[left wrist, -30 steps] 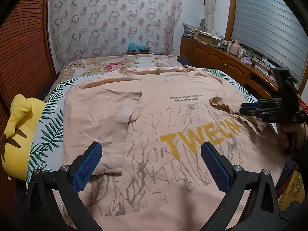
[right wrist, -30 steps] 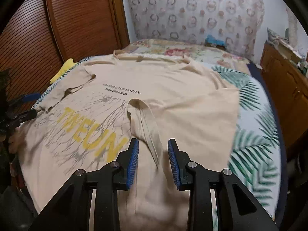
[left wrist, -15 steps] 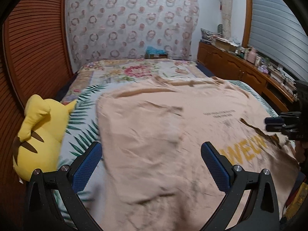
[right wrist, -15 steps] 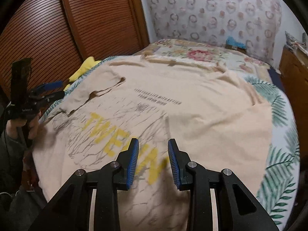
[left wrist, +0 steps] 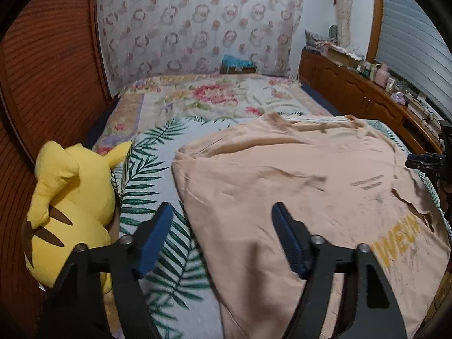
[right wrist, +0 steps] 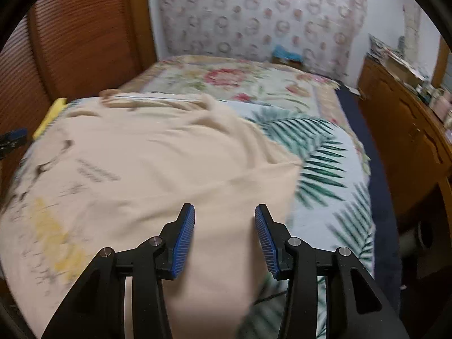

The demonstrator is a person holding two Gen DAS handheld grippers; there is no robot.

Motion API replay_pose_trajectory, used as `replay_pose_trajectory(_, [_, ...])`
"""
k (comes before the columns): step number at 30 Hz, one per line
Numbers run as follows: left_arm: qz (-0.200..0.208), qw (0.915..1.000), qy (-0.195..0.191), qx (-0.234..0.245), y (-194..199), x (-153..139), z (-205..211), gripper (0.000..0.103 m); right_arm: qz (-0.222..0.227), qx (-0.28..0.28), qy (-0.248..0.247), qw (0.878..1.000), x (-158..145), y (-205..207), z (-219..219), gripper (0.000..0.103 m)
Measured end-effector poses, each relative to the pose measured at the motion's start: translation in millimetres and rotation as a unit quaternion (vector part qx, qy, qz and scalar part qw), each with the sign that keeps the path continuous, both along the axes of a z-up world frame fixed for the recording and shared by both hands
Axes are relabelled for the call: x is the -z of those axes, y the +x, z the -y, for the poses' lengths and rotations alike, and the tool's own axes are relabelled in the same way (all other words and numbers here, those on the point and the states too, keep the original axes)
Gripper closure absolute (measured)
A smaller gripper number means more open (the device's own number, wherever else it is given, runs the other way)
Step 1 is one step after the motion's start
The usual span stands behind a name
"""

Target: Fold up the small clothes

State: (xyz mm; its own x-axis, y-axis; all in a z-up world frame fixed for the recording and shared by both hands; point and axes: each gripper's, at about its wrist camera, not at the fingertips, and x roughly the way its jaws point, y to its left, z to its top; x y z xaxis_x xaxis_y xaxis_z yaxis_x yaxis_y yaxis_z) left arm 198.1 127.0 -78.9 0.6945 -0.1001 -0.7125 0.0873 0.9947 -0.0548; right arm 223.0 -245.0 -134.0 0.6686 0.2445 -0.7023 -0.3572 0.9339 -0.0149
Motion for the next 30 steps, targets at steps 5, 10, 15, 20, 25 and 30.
replay_pose_trajectory(5, [-0.024, 0.9997, -0.006, -0.006, 25.1, 14.8, -12.9, 0.042, -0.012, 0.030, 0.004, 0.999, 8.7, 26.5, 11.2, 0.057])
replay_pose_trajectory(10, [-0.039, 0.9992, -0.005, -0.010, 44.5, 23.8, -20.2, 0.045, -0.006, 0.033, 0.006, 0.999, 6.5, 39.1, -0.3, 0.056])
replay_pose_trajectory(15, [-0.051, 0.9986, -0.012, -0.008, 63.7, 29.0, -24.1, 0.047, -0.001, 0.026, 0.002, 1.000, 14.5, 50.5, -7.3, 0.056])
replay_pose_trajectory(20, [-0.051, 0.9986, -0.009, -0.003, 75.9, 30.4, -22.0, 0.053, 0.002, 0.018, 0.003, 1.000, 20.6, 59.1, -3.7, 0.058])
replay_pose_trajectory(25, [-0.056, 0.9978, -0.032, 0.010, 76.5, 26.5, -21.0, 0.097, 0.002, -0.014, -0.005, 1.000, 17.8, 55.2, -10.4, 0.094])
replay_pose_trajectory(30, [-0.025, 0.9986, -0.029, 0.036, 41.6, 0.4, -7.4, 0.099, 0.049, -0.040, 0.023, 0.998, -6.7, 24.5, -12.0, 0.096])
